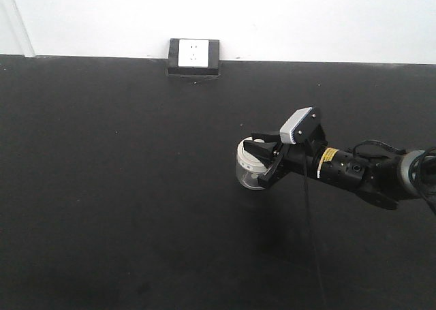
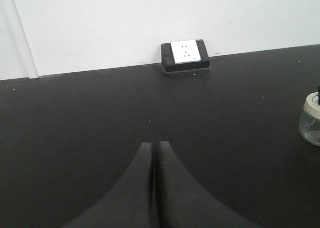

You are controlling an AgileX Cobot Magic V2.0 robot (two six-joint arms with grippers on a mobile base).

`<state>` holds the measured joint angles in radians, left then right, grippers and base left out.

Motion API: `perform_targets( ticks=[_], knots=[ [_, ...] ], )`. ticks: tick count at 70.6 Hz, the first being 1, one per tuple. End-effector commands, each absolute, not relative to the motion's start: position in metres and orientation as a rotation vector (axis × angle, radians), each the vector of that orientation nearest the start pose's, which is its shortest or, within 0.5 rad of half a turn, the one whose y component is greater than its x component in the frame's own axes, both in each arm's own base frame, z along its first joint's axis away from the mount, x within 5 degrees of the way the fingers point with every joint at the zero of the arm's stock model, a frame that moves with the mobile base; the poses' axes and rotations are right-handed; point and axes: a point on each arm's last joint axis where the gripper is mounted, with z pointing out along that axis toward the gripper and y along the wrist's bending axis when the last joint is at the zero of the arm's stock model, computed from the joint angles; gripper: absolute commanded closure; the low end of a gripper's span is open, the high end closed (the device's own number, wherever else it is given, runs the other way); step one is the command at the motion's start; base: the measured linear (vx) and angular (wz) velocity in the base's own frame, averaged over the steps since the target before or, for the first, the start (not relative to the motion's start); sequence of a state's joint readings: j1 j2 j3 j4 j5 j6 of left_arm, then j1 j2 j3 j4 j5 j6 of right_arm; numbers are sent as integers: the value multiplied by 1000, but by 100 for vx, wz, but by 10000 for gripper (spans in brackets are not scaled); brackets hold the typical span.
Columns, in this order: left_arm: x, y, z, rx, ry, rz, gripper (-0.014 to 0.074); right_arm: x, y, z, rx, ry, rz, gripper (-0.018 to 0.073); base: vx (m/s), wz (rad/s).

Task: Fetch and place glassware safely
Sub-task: 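Extend the right gripper with the jar out over the black benchtop, then lower the jar onto the benchtop with the right gripper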

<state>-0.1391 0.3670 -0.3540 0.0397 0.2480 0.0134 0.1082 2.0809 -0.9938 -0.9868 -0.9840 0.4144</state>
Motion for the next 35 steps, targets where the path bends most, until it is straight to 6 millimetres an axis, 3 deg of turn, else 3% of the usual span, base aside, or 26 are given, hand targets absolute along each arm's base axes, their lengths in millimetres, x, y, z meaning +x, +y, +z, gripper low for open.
perform_targets(
  ticks=[1, 9, 23, 35],
  knots=[
    [88, -12, 300, 149, 1648, -76, 603, 384, 105, 159, -816, 1502, 597, 473, 0, 0],
    [88, -12, 300, 149, 1648, -76, 603, 383, 105, 159, -815, 1500, 599, 349, 0, 0],
    [88, -12, 300, 149, 1648, -76, 603, 384, 105, 160, -803, 1501, 597, 46, 0, 0],
    [88, -12, 300, 149, 1648, -76, 603, 384, 104, 160, -797, 1500, 597, -106, 0, 0]
  ],
)
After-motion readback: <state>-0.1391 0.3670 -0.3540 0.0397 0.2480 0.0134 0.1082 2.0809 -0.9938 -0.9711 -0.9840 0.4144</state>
